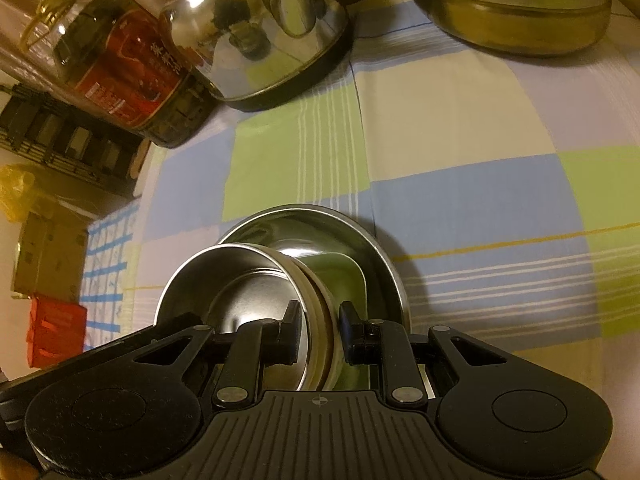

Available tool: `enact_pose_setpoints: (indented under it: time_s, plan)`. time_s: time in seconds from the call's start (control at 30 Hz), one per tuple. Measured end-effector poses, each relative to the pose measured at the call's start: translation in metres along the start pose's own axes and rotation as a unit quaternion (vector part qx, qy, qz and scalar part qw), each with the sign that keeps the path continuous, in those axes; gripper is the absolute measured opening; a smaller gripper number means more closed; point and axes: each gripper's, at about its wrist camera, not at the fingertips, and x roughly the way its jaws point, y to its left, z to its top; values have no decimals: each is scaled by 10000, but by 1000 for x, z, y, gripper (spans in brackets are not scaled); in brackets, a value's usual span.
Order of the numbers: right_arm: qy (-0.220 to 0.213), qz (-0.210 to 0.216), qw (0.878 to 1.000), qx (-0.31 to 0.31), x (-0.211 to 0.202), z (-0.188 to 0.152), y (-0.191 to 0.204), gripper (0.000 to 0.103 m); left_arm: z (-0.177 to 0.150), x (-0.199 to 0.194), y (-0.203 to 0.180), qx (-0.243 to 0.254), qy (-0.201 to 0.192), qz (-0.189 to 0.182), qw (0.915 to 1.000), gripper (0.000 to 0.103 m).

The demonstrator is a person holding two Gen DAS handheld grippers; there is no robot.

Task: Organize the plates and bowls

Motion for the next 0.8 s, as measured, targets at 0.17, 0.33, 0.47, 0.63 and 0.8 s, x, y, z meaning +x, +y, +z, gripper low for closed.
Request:
enact_pose_setpoints:
  time_s: [0.17,0.33,0.47,0.63,0.8]
  plan:
    - [-124,98,9999,41,-9,-8,-2,21,-4,-5,-3,134,-29,47,9999,21]
    - [-204,121,9997,22,-10,-17,-2,20,-7,-2,-1,109,23,-18,9999,15]
    - [-344,62,9992,-171,-12,-21,4,11,-7,-2,-1,154,36,0,9999,14]
    - [-368,-41,9988,-309,-13,-20,11,11,-8,0,2,62,126,-22,9999,13]
    - [-302,-75,9990,-335,-12,-16,12,11,-8,-1,1,77,136,-2,9999,13]
